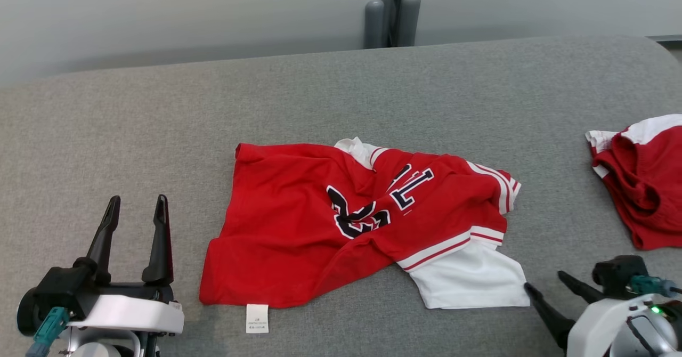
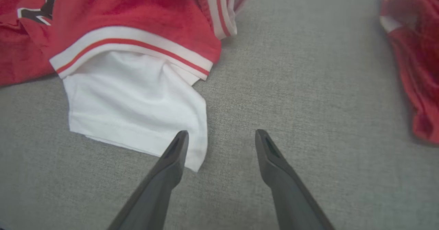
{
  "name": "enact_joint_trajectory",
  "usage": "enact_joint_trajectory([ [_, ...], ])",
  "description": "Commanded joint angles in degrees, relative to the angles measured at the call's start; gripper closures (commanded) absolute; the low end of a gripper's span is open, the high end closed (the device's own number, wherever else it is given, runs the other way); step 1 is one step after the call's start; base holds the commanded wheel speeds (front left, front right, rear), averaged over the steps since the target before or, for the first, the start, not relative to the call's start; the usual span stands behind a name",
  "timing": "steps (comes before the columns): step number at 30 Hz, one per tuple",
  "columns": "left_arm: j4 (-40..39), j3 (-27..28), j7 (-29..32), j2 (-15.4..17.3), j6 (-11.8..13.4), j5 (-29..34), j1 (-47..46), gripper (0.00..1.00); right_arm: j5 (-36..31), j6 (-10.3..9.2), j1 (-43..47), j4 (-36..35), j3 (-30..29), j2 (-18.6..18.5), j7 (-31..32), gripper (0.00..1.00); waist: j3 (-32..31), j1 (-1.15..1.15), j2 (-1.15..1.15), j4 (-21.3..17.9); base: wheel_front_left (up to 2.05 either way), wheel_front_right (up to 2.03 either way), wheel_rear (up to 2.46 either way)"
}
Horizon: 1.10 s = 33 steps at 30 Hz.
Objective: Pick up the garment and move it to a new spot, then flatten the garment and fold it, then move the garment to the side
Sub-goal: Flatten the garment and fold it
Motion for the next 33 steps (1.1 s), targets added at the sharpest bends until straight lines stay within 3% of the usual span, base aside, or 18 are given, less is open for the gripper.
enact_joint_trajectory([
  [1,0.1,0.3,-0.3,0.3,0.3,0.3,0.5,0.0,-0.6,-0.01,0.6,-0.1,-0.9,0.4,-0.7,0.0,-0.5,0.0,0.0,-0.5,0.0,0.0,0.0],
  [6,-0.2,0.4,0.1,0.2,1.0,0.1,1.8,0.0,-3.6,0.0,1.9,-2.2,-8.0,3.6,-4.9,0.0,-2.0,0.0,0.0,-1.4,0.0,0.0,0.0],
  [13,-1.6,0.0,1.2,-0.1,2.2,0.3,3.3,0.0,-8.2,0.01,1.1,-7.1,-17.2,12.0,-13.9,0.0,-4.3,0.0,0.0,-1.9,0.0,0.0,0.0],
  [20,-2.8,-1.2,2.5,0.2,2.9,1.1,5.5,0.0,-12.9,0.01,1.3,-11.0,-16.5,14.8,-19.0,0.0,-7.4,0.0,0.0,-1.2,0.0,0.0,0.0],
  [33,-4.1,-1.9,3.9,0.0,4.4,0.9,9.7,0.0,-14.4,0.0,4.2,-12.4,-14.6,16.1,-17.0,0.0,-10.5,0.0,0.0,0.9,0.0,0.0,0.0],
])
